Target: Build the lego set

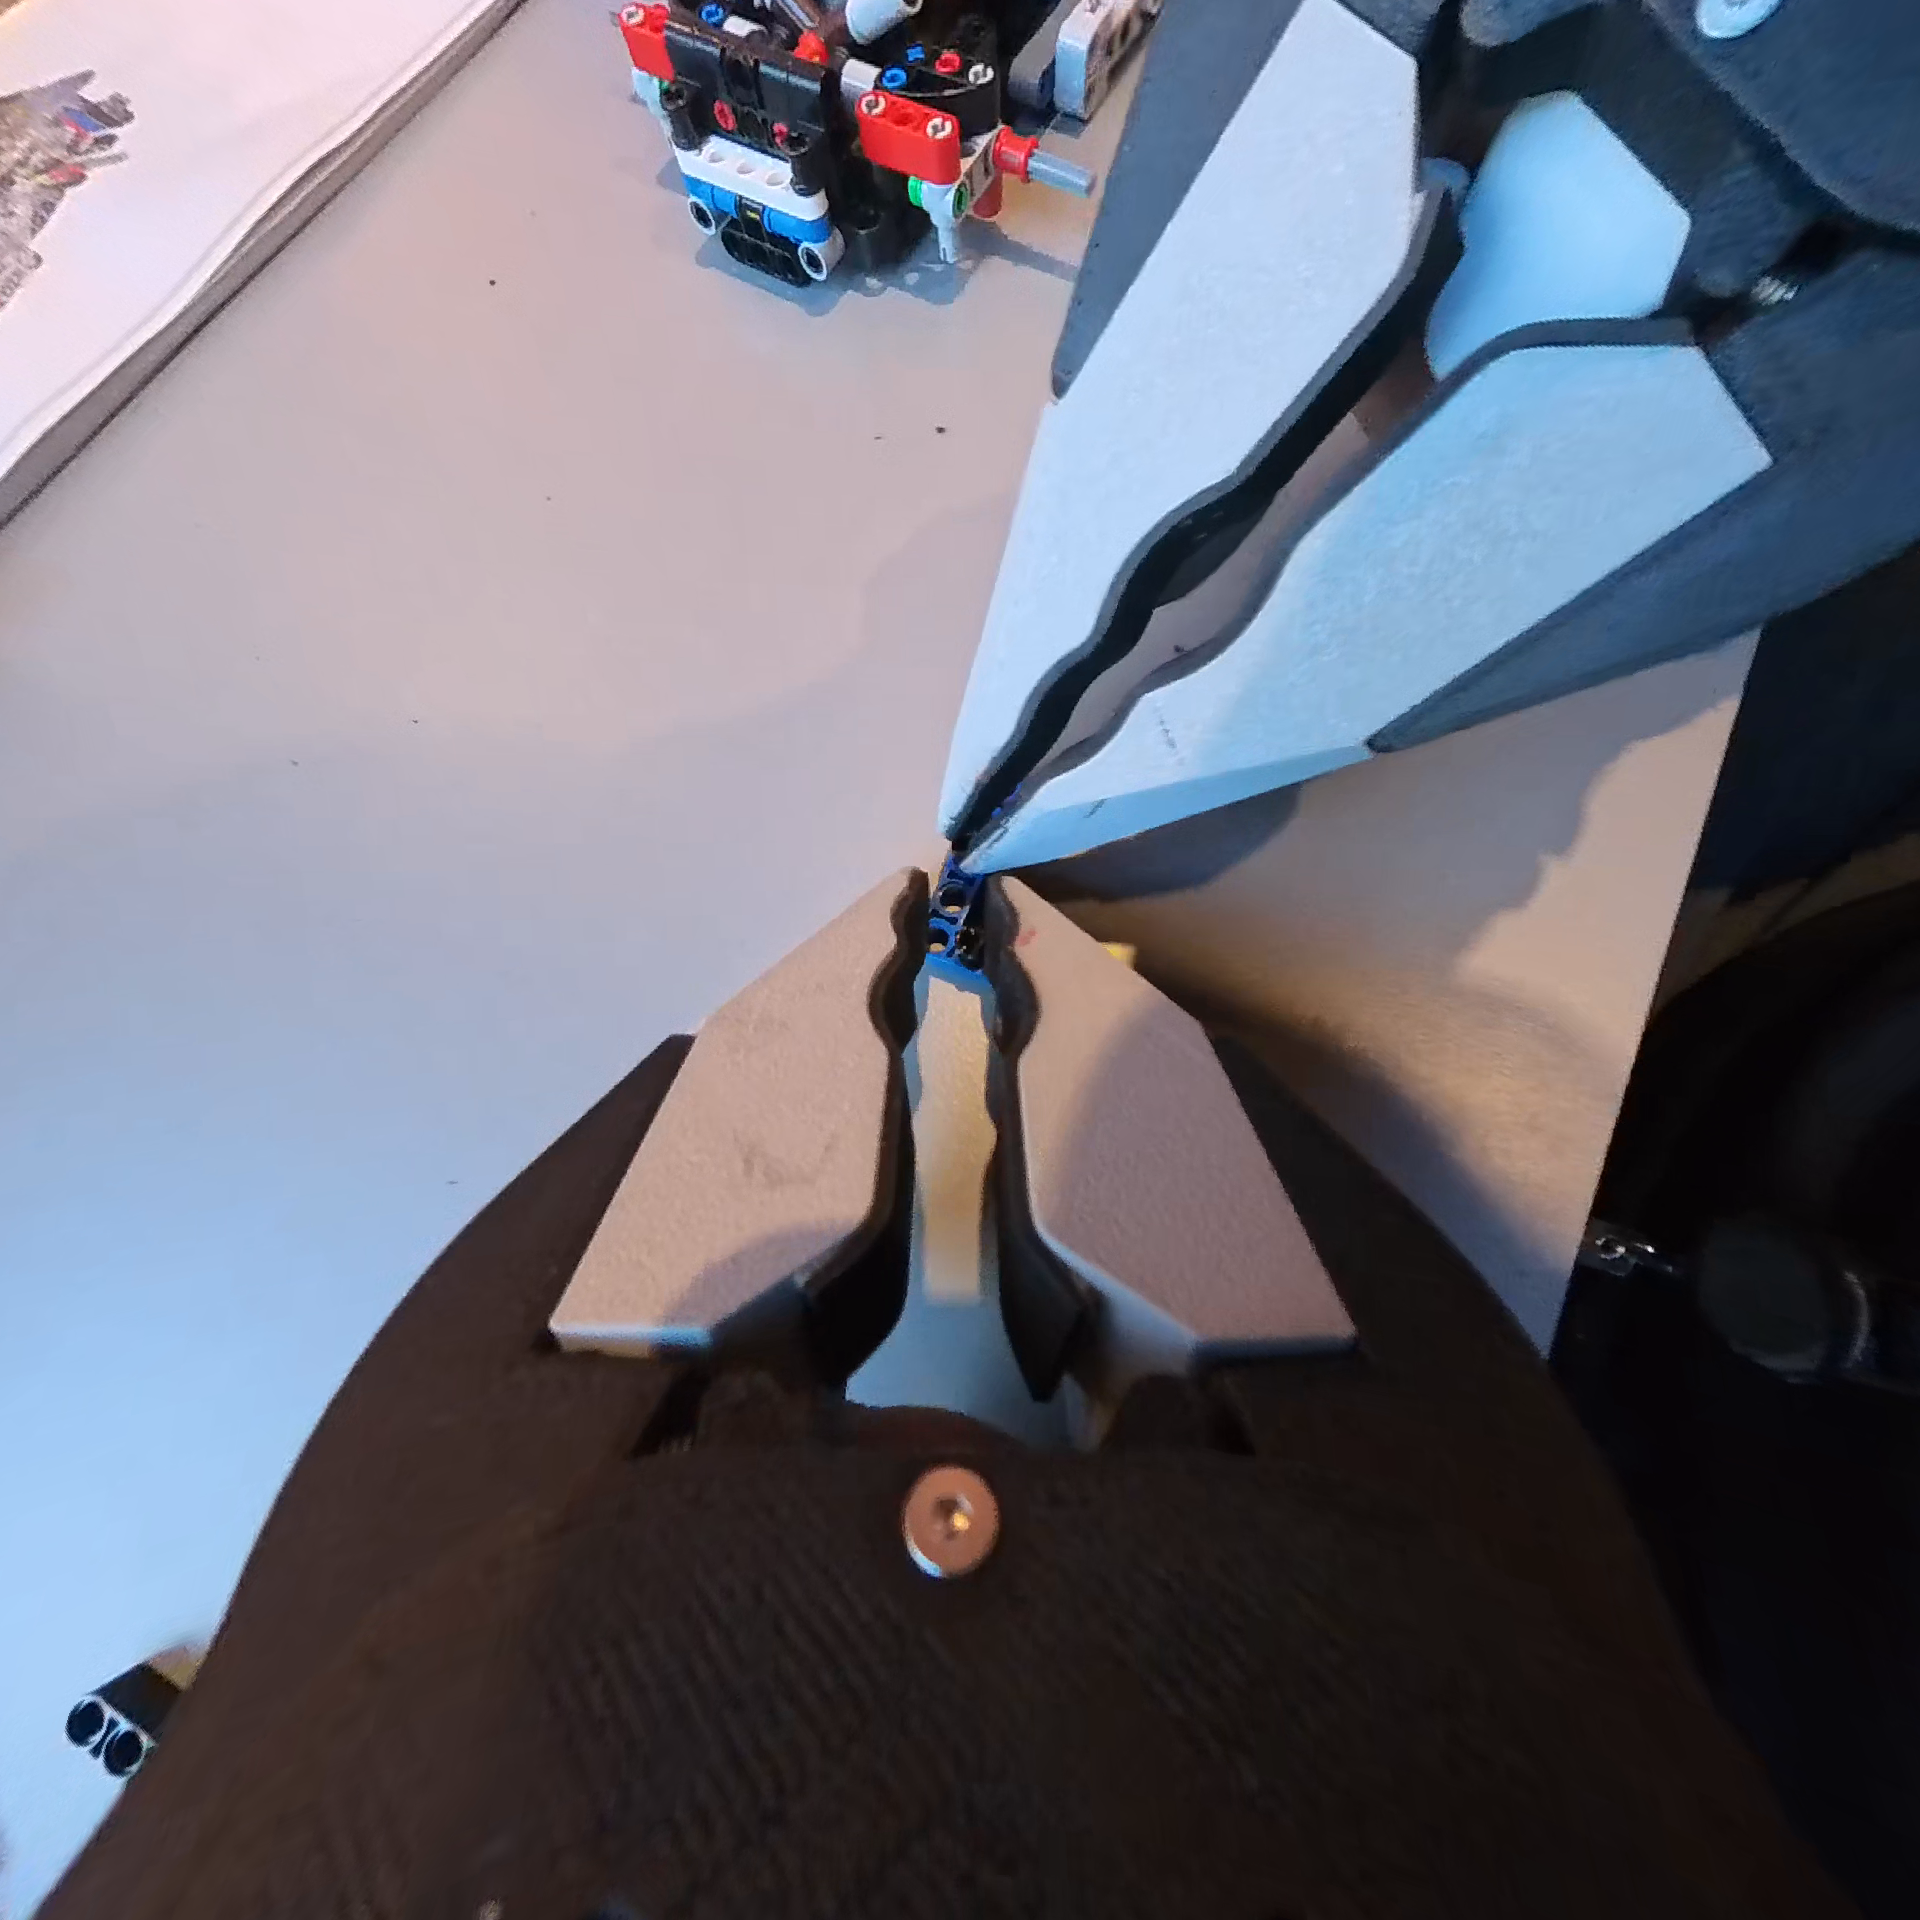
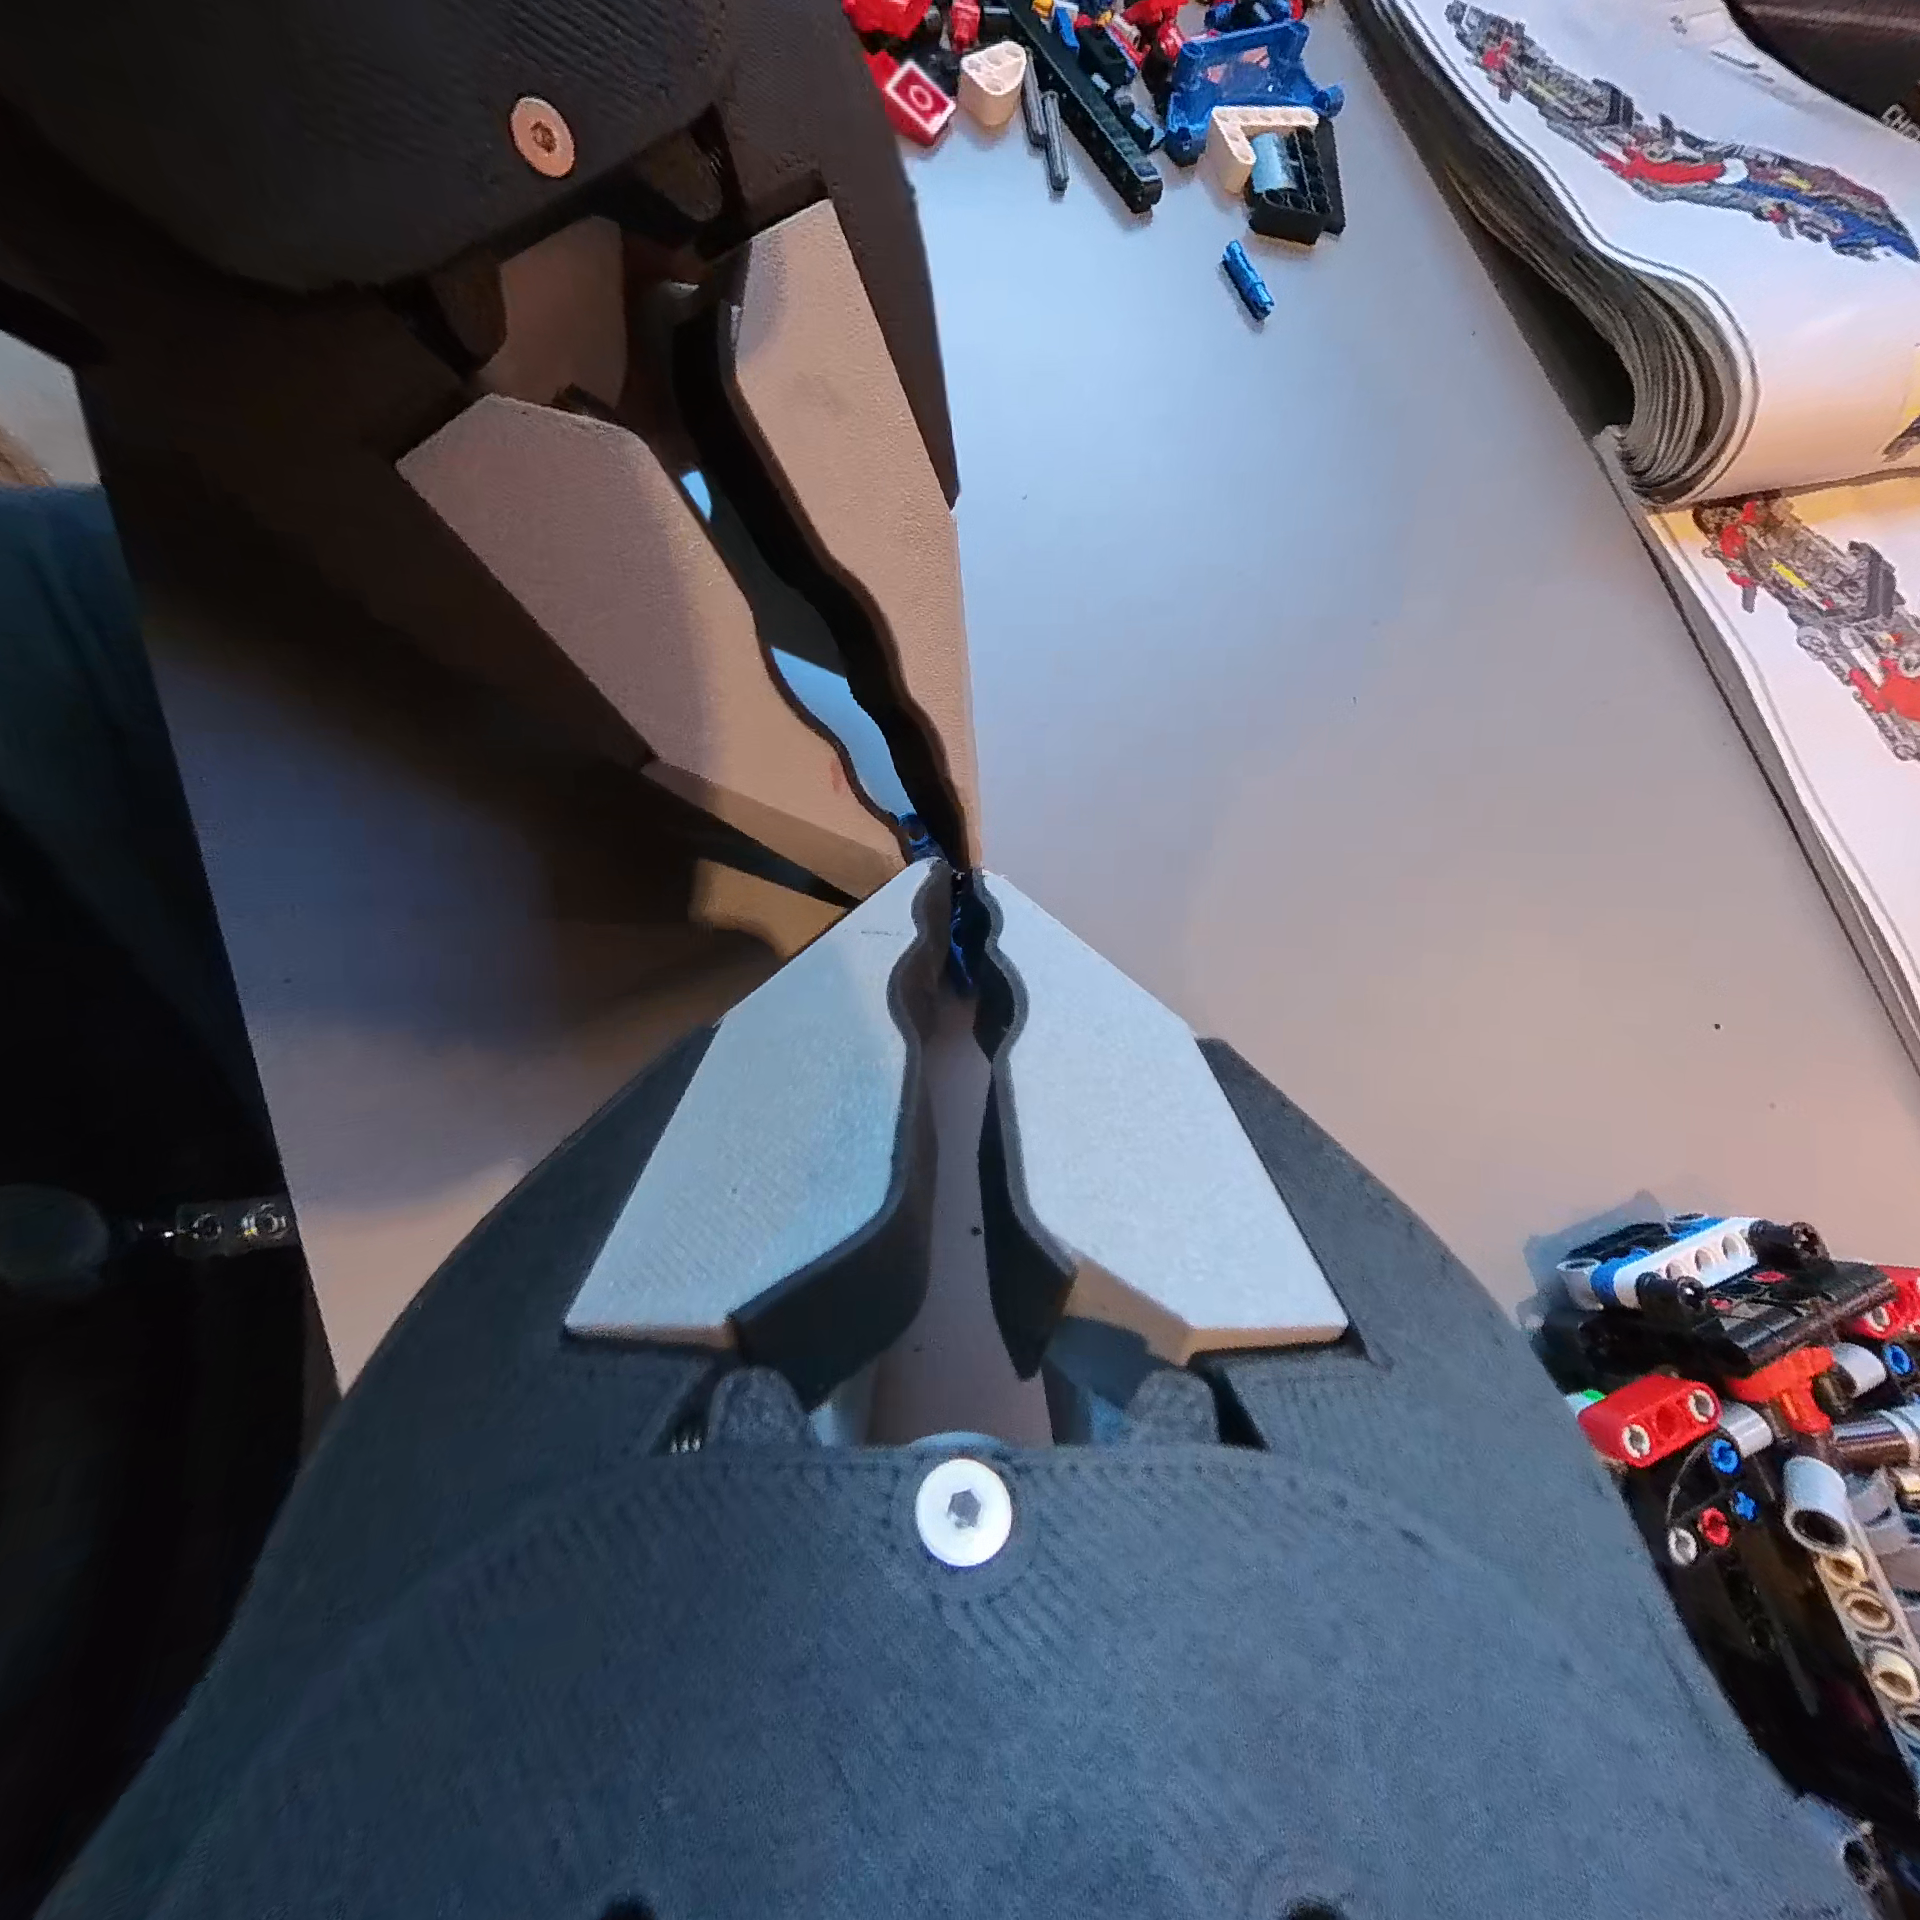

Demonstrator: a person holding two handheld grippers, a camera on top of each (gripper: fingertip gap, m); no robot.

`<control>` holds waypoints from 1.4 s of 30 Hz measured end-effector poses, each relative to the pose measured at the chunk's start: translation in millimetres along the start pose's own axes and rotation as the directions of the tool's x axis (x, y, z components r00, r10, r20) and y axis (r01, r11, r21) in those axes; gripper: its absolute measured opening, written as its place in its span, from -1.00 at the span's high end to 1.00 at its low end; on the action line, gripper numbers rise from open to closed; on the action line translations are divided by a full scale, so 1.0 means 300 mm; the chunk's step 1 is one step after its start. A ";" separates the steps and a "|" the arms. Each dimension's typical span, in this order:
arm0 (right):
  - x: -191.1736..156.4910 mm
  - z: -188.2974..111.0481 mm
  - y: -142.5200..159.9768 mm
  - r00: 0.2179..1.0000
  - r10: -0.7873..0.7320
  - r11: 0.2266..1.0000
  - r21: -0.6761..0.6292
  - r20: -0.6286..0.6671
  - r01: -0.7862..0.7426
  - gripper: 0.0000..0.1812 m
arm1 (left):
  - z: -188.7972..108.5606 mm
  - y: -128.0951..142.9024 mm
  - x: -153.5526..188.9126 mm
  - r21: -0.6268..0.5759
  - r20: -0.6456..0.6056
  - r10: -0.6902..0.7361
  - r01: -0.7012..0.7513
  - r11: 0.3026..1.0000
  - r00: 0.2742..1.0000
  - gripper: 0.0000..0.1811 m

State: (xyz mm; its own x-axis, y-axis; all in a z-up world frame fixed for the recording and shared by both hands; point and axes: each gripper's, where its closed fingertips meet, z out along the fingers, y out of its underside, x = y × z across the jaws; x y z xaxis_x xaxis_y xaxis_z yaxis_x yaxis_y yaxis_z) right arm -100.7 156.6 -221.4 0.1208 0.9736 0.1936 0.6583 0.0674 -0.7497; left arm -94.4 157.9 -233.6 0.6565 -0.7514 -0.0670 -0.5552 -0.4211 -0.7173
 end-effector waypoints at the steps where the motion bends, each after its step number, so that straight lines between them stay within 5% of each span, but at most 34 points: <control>1: -0.001 -0.001 0.000 1.000 -0.004 1.000 0.001 0.006 0.004 1.00 | 0.000 0.000 0.001 0.000 0.004 0.008 -0.008 1.000 1.000 0.92; 13: -0.001 0.003 -0.001 0.999 -0.026 1.000 -0.010 0.024 0.026 1.00 | 0.001 0.000 0.001 -0.001 0.008 0.006 -0.006 1.000 1.000 0.92; 19: 0.009 -0.007 0.000 0.994 0.084 0.996 0.020 0.063 -0.086 1.00 | 0.009 -0.009 0.004 0.007 -0.024 0.007 -0.007 1.000 1.000 0.92; 23: 0.075 -0.146 -0.016 0.996 0.092 0.991 0.102 -0.004 -0.091 0.91 | 0.017 -0.018 0.010 0.010 -0.053 0.032 -0.032 0.999 0.998 0.92; 30: 0.183 -0.313 0.191 0.986 0.163 0.987 0.011 -0.033 -0.163 0.77 | 0.047 -0.047 0.017 0.017 -0.103 0.084 -0.082 0.996 0.991 0.89; 36: 0.151 -0.213 0.201 0.980 0.198 0.980 -0.022 0.006 -0.197 0.75 | 0.051 -0.051 0.009 0.014 -0.132 0.060 -0.059 0.998 0.989 0.65; 42: 0.133 -0.170 0.219 0.982 0.183 0.981 -0.075 0.050 -0.179 0.74 | 0.046 -0.044 0.000 0.006 -0.136 0.025 -0.024 1.000 0.990 0.64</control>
State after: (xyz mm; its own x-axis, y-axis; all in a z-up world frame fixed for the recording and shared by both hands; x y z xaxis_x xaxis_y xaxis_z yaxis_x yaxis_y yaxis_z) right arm -14.6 188.9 -230.6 0.2021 0.9791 0.0211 0.6796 -0.1247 -0.7229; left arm -80.1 170.5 -233.9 0.5671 -0.8236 0.0100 -0.5675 -0.3995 -0.7199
